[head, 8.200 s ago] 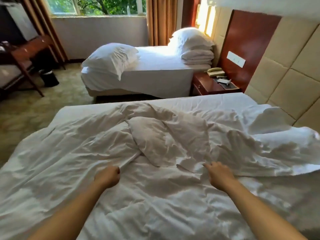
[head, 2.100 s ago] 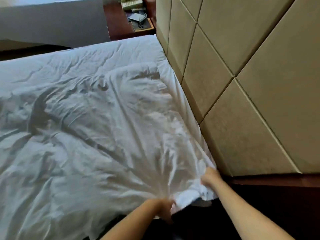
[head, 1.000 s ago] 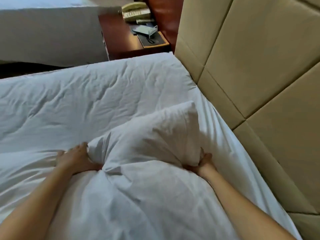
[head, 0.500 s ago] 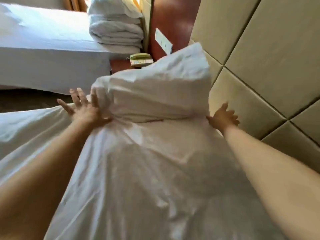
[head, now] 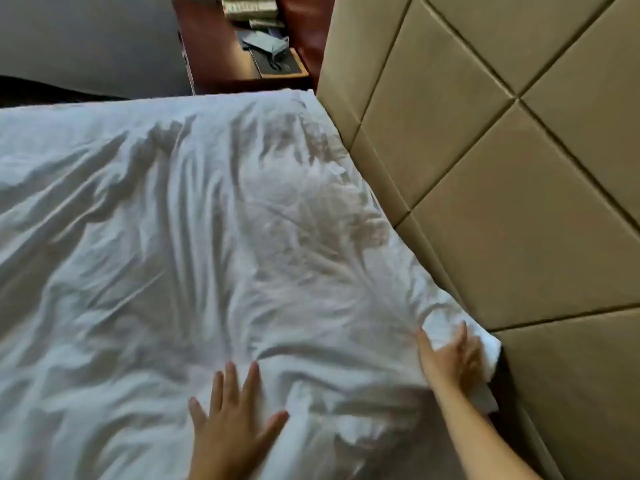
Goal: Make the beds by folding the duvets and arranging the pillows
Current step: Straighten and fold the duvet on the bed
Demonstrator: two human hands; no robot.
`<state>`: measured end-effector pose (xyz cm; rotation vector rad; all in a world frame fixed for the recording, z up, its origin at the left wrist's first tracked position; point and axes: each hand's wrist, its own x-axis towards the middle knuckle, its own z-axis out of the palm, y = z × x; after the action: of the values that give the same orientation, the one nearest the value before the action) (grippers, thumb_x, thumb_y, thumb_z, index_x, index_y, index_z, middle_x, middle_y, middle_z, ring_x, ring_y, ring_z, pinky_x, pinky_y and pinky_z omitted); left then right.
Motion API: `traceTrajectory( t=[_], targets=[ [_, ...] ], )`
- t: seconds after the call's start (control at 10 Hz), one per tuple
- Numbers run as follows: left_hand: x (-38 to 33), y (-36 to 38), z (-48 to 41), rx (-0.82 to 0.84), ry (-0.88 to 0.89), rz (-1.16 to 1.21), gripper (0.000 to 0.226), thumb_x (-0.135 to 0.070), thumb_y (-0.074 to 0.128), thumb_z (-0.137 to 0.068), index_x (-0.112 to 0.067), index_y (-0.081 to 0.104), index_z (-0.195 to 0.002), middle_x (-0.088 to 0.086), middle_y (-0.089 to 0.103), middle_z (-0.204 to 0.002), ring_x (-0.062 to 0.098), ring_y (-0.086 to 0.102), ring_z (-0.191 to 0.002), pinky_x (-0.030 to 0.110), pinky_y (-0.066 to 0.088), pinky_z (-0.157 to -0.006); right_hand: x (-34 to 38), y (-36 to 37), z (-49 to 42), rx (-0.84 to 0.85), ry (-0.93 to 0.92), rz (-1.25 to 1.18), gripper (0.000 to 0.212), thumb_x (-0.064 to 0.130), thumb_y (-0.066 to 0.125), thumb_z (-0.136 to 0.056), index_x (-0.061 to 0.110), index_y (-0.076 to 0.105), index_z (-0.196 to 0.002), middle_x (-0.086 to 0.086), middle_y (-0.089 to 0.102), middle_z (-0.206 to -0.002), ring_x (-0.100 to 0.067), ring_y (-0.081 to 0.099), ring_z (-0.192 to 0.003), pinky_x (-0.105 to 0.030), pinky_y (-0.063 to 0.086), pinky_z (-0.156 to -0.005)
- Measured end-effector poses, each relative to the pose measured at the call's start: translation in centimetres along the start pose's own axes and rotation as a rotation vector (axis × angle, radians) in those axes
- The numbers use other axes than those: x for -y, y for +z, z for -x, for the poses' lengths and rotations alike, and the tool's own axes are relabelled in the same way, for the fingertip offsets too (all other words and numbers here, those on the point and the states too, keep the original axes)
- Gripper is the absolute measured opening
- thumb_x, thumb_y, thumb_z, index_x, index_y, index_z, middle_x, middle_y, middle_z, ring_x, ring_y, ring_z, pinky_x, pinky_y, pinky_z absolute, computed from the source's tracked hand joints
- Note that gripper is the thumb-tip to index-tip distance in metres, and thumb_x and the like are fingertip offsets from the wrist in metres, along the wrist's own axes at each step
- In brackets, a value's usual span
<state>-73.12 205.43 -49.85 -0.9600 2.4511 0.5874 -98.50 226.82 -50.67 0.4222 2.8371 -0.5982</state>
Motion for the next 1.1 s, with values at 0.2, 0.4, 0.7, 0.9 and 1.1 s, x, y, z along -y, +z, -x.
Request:
traceTrajectory(
  t=[0.2,0.4,0.7,0.9,1.1],
  targets=[
    [-4.4,6.7,8.5,-0.052,0.441,-0.299,0.127,-0.071,0.065,-0.039,-0.040,0.011,-0.148,0.015,0.018,-0.156,0.043,0.023,-0.138,0.073,0.016,-0.095,-12.3,4.5,-3.4,0.637,0.582,-0.708,0.112,0.079,0.077,-0.031,0.025,0.047,-0.124,-0.007,0.058,-0.125,-0.030,0.058,-0.112,-0.057,0.049,-0.089],
    [-6.2,2.6,11.2,-0.260,0.105,-0.210,0.066,-0.008,0.078,-0.057,-0.015,0.050,-0.117,0.016,0.064,-0.081,0.037,0.061,-0.050,0.038,0.049,-0.038,-3.9,-5.8,-1.4,0.536,0.559,-1.111,0.068,0.056,0.064,-0.080,0.022,0.044,-0.135,-0.001,0.050,-0.134,-0.027,0.050,-0.121,-0.047,0.045,-0.099],
    [-6.7,5.6,15.1,-0.189,-0.042,0.131,0.025,-0.001,0.064,-0.070,-0.015,0.062,-0.091,0.011,0.065,-0.101,0.033,0.061,-0.094,0.035,0.039,-0.066,-11.2,-7.7,0.4,0.283,0.493,-0.886,0.052,0.035,0.053,-0.095,-0.001,0.045,-0.132,-0.012,0.058,-0.109,-0.028,0.056,-0.104,-0.038,0.046,-0.088],
    [-6.1,11.0,10.6,0.030,-0.058,-0.327,0.036,-0.027,0.048,-0.088,-0.017,0.044,-0.123,0.004,0.049,-0.125,0.024,0.047,-0.120,0.037,0.043,-0.092,-17.2,0.0,-1.8,0.739,0.615,-0.780,0.060,0.058,0.055,-0.085,0.016,0.053,-0.129,-0.009,0.060,-0.125,-0.030,0.056,-0.114,-0.048,0.044,-0.101],
    [-4.6,12.6,14.5,-0.032,0.111,-0.352,0.093,-0.012,0.084,-0.010,-0.017,0.050,-0.097,0.010,0.059,-0.076,0.030,0.058,-0.061,0.037,0.045,-0.045,-16.1,0.4,-0.8,0.539,0.658,-0.828,0.072,0.054,0.064,-0.076,0.019,0.044,-0.135,-0.010,0.052,-0.135,-0.030,0.051,-0.119,-0.043,0.044,-0.100]
  ],
)
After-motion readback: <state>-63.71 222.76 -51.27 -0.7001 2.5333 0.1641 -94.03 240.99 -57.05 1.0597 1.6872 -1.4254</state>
